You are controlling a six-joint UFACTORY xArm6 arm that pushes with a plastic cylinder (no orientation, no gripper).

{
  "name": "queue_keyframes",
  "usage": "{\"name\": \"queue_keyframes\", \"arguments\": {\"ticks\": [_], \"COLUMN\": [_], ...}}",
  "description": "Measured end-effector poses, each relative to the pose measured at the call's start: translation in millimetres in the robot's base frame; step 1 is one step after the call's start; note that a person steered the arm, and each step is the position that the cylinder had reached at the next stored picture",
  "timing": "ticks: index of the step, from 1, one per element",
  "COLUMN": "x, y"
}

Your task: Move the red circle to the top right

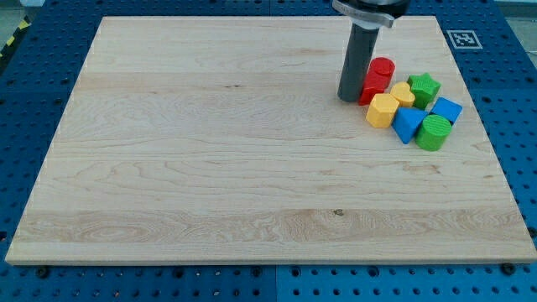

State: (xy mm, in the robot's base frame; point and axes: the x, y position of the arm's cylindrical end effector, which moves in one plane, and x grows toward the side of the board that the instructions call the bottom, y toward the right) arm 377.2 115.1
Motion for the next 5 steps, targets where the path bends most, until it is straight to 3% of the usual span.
{"name": "queue_keyframes", "arguments": {"ticks": [2, 3, 5], "x": [-11, 24, 22], "y": [-3, 5, 39]}}
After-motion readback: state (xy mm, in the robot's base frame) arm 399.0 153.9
